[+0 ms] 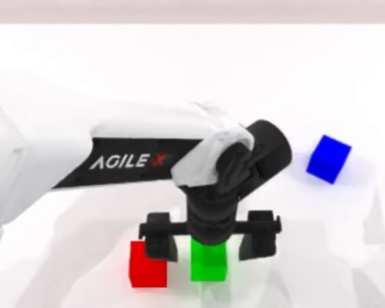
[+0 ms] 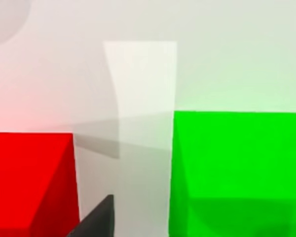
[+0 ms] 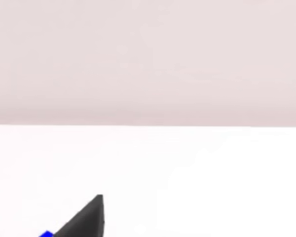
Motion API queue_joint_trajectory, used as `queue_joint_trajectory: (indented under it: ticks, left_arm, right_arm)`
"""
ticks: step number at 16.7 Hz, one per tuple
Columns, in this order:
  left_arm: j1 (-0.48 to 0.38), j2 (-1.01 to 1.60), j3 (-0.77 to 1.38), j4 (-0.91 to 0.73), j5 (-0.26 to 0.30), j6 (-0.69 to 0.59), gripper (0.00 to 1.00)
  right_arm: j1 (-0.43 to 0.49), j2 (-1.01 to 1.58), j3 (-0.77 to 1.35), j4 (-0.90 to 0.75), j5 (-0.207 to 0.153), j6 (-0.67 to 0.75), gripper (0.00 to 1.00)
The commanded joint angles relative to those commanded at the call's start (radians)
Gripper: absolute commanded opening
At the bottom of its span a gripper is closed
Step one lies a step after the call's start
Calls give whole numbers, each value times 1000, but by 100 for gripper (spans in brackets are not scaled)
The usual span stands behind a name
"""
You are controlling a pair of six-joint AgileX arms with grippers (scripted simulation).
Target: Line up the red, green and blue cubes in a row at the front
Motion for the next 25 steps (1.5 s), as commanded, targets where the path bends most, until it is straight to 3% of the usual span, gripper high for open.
queue_joint_trajectory:
  ticks: [6,13,19,25]
  left_arm:
    - [0,-5,16,-18,0,-1,100]
    - [17,-76,171,-249,0,-4,100]
    - [19,-87,164,-246,-2,-2,100]
    - [173,-369,-73,-74,-15,51,100]
  right_arm:
    - [0,0,0,0,0,0,100]
    - [0,0,0,0,0,0,100]
    - [2,10,10,-7,0,-4,100]
    - [49,289,287,-191,-3,-113,100]
